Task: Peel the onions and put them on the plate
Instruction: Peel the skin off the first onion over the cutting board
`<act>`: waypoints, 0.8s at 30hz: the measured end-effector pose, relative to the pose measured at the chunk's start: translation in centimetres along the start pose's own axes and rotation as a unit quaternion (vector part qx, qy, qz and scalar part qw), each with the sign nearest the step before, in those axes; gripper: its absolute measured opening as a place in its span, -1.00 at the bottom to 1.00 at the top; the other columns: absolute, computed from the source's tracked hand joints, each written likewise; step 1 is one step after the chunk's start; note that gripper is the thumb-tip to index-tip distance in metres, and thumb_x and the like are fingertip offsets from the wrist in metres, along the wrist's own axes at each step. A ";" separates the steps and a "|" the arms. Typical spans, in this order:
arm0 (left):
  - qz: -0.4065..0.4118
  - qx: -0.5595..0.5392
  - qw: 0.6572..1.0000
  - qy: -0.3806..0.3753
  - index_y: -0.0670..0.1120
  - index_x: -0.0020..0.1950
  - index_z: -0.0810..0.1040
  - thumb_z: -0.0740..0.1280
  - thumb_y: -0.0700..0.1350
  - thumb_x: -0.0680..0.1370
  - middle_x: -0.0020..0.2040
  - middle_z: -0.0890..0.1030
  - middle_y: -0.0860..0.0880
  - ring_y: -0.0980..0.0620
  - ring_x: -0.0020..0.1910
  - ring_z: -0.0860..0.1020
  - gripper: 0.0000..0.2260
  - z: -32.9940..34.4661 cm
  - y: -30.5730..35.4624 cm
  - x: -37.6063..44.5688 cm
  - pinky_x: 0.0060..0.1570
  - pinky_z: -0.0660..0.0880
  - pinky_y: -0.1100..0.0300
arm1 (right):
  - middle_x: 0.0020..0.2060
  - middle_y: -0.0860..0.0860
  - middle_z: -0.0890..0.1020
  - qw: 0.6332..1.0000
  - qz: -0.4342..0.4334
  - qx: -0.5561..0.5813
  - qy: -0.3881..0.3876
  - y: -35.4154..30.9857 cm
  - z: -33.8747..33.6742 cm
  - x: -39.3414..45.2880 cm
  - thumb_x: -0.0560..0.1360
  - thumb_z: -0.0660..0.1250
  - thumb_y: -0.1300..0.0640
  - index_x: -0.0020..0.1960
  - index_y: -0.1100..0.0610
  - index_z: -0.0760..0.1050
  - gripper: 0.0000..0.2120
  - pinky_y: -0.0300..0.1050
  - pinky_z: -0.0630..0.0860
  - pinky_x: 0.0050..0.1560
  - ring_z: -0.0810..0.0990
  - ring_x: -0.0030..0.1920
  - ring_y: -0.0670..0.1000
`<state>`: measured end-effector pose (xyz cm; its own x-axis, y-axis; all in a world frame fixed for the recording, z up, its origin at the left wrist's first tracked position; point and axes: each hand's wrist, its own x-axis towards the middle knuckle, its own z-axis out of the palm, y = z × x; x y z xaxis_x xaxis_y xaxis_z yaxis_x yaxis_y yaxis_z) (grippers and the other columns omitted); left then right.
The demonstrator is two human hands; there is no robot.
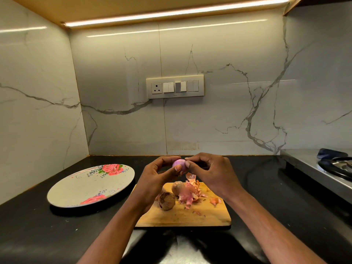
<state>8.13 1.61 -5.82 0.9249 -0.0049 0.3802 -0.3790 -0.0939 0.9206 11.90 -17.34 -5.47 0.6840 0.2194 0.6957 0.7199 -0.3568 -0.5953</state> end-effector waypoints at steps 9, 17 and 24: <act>0.012 0.018 1.000 0.003 0.00 0.18 0.64 0.48 0.00 0.40 0.10 0.68 0.06 0.07 0.14 0.64 -0.64 -0.2 0.0 -0.1 0.14 0.60 0.13 | -0.18 -0.13 0.73 1.000 -0.013 -0.013 0.017 -0.3 0.2 -0.2 0.48 0.50 0.03 0.03 0.03 0.73 -0.85 -0.37 0.57 -0.20 0.67 -0.18 -0.17; 0.011 0.024 1.000 -0.004 -0.01 0.19 0.64 0.48 -0.02 0.42 0.11 0.67 0.05 0.07 0.13 0.64 -0.65 -0.1 -0.1 -0.1 0.11 0.60 0.16 | -0.23 -0.14 0.69 0.999 0.007 0.008 0.033 0.0 0.5 -0.2 0.48 0.50 0.12 -0.04 0.05 0.70 -0.93 -0.33 0.60 -0.21 0.67 -0.18 -0.18; -0.011 -0.039 0.999 -0.008 -0.04 0.24 0.62 0.45 0.02 0.41 0.15 0.67 -0.04 -0.01 0.15 0.65 -0.60 0.0 0.2 -0.1 0.17 0.58 0.08 | -0.06 -0.13 0.71 0.999 0.012 0.053 0.002 -0.3 0.0 0.1 0.53 0.44 0.06 0.11 0.00 0.66 -0.84 -0.23 0.65 -0.01 0.68 -0.03 -0.18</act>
<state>7.97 1.59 -5.63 0.9331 -0.0192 0.3590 -0.3593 -0.0155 0.9331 11.77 -17.19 -5.23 0.7015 0.2073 0.6818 0.7112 -0.2645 -0.6513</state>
